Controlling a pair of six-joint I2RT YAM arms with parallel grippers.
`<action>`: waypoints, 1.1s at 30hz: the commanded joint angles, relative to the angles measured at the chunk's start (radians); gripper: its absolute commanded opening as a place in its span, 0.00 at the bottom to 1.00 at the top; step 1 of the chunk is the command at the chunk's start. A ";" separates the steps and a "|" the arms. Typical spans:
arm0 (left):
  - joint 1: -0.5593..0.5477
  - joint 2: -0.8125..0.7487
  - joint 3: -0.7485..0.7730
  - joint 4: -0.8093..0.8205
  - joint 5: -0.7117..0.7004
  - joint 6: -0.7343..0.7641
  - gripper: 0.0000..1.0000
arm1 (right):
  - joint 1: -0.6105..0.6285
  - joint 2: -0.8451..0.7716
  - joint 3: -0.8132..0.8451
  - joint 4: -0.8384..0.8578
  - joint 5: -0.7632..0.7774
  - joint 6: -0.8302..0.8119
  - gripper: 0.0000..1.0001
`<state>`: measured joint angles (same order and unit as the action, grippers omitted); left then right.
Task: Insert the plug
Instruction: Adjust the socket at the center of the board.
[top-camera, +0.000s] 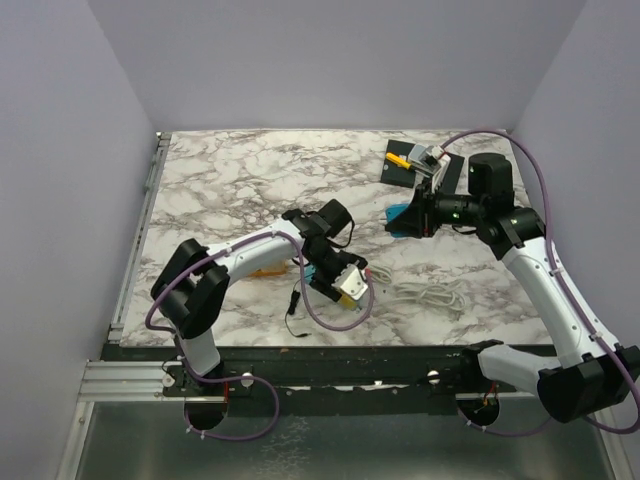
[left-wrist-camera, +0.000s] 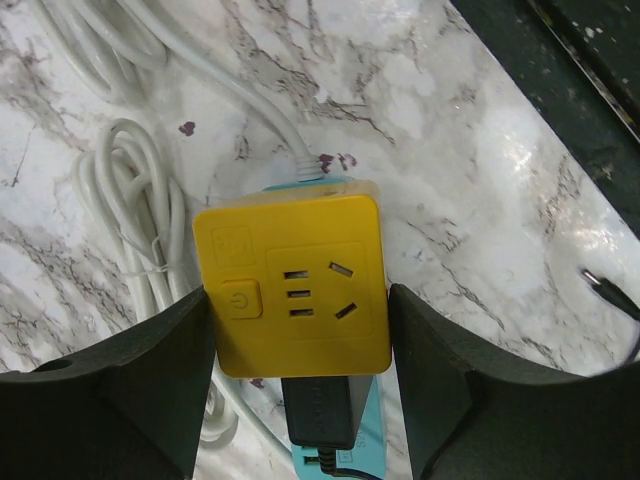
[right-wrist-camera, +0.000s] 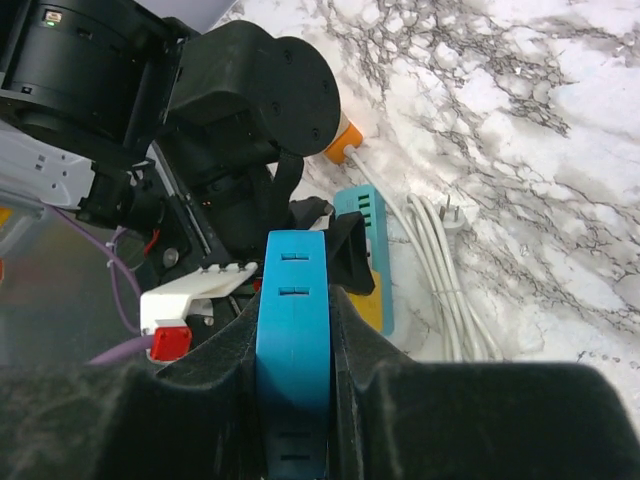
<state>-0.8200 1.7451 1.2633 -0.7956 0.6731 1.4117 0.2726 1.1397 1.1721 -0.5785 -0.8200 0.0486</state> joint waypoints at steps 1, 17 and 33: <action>0.005 0.057 -0.012 -0.262 -0.029 0.212 0.66 | -0.007 0.024 -0.020 0.002 -0.002 0.042 0.01; 0.029 -0.377 -0.268 0.371 -0.247 -0.281 0.99 | 0.052 0.092 0.010 -0.109 0.095 0.024 0.01; -0.057 -0.947 -0.691 0.525 -0.222 -0.328 0.99 | 0.437 0.391 0.288 -0.447 0.383 -0.182 0.01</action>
<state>-0.8387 0.8368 0.6518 -0.2775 0.4305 1.0180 0.6693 1.5078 1.4014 -0.8921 -0.5419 -0.0719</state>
